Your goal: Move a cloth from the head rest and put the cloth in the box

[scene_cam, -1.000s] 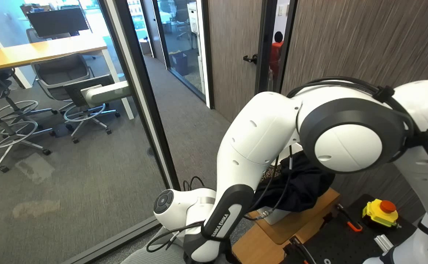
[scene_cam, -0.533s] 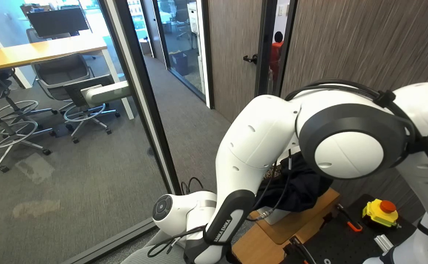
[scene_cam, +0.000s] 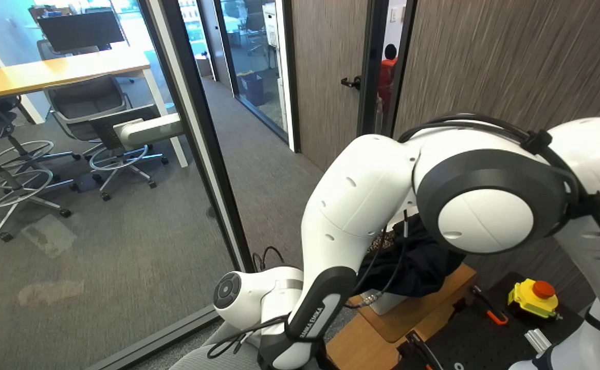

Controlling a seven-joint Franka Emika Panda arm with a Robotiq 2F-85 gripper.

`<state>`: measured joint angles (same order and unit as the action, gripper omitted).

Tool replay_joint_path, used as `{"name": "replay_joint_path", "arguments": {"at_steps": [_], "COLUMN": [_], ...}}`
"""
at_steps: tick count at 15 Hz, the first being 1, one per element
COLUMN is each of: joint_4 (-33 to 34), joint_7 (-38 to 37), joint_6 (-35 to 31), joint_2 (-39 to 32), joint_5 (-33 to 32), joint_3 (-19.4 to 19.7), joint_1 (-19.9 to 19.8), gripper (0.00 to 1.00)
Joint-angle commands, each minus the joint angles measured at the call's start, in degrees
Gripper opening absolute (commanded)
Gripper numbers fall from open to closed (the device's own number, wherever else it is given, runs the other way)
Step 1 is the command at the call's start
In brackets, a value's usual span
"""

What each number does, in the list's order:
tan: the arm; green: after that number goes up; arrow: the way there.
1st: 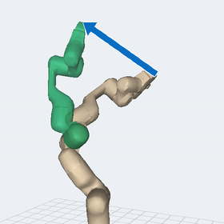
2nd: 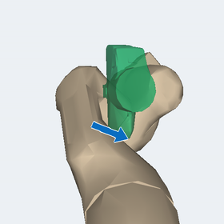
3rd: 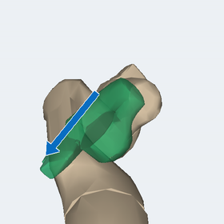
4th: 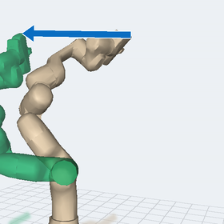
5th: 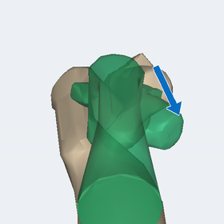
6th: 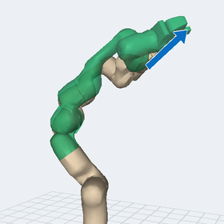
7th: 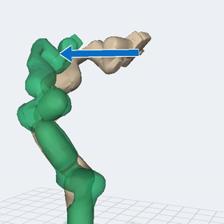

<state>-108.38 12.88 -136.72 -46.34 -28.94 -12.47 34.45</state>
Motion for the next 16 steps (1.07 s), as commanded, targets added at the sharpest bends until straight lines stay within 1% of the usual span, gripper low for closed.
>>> {"name": "replay_joint_path", "arguments": {"at_steps": [1,2,5,8,10,16], "joint_4": [1.03,1.18,1.38,1.60,1.84,1.14], "joint_7": [-0.57,-0.43,-0.43,0.03,1.45,6.32], "joint_6": [0.71,0.94,1.16,1.98,4.09,11.27], "joint_2": [-1.37,-1.44,-1.59,-1.67,-1.17,3.17], "joint_5": [-1.65,-1.48,-1.50,-1.09,0.42,5.51], "joint_3": [1.41,1.35,1.42,1.22,0.39,-1.92], "joint_1": [0.44,0.34,0.38,0.11,-1.06,-6.84], "gripper": [0.13,0.11,0.16,0.16,0.13,0.14]}}
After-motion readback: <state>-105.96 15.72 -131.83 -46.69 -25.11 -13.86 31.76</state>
